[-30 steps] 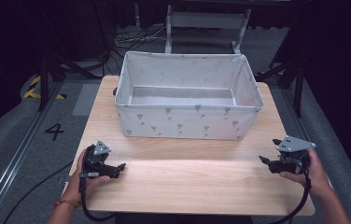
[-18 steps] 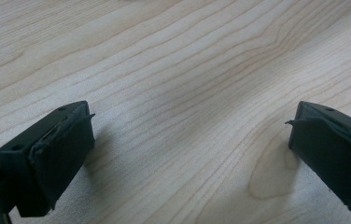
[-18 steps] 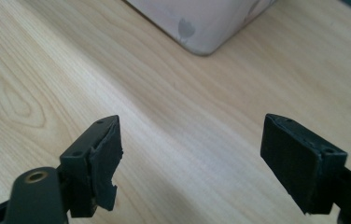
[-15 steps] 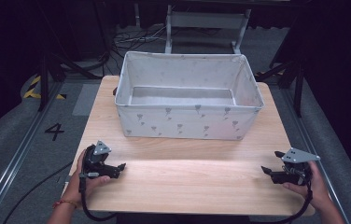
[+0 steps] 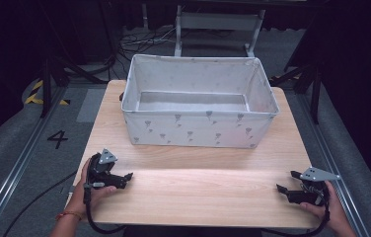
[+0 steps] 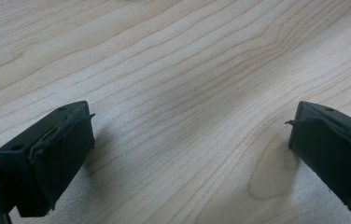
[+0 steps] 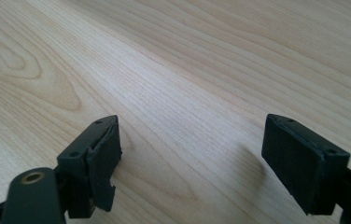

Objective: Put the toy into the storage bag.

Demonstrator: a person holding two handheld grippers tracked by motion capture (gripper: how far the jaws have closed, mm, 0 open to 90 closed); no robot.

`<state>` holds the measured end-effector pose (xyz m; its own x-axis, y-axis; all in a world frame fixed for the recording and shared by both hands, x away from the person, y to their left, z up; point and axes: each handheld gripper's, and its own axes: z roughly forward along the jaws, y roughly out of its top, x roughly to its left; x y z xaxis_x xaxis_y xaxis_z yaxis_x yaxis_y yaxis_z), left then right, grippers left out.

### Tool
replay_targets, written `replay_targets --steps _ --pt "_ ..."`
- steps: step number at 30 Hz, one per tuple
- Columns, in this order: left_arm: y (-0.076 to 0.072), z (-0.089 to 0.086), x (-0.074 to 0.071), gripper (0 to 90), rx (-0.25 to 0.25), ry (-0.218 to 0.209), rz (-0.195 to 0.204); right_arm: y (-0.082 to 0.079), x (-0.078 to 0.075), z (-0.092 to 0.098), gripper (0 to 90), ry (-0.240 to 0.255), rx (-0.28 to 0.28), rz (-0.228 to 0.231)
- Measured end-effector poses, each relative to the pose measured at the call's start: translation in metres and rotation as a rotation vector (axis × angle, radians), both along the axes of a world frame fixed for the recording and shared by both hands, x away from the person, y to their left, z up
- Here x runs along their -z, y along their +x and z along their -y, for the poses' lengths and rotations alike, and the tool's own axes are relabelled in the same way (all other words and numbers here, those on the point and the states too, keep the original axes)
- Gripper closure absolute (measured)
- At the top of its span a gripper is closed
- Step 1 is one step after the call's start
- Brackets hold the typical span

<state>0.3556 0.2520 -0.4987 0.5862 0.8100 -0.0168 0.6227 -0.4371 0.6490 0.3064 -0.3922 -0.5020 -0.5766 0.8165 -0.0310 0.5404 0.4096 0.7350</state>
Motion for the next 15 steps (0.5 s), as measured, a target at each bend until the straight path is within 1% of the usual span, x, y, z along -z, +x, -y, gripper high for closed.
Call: replay_targets --steps 1,2,4,15 --pt "0.0 0.0 0.0001 0.5 0.0 -0.001 0.0 -0.0005 0.0014 0.0015 19.3 0.019 0.01 -0.006" --pt "0.0 0.0 0.0001 0.5 0.0 -0.001 0.0 0.0001 0.0016 0.0028 18.1 0.029 0.018 -0.022" --pt "0.0 0.0 0.0001 0.5 0.0 -0.001 0.0 0.0008 0.0019 0.0047 16.6 0.035 0.026 -0.036" --pt "-0.0009 0.0009 0.0002 0.5 -0.017 -0.004 -0.003 0.0013 0.0022 0.0041 16.2 0.034 0.033 -0.035"
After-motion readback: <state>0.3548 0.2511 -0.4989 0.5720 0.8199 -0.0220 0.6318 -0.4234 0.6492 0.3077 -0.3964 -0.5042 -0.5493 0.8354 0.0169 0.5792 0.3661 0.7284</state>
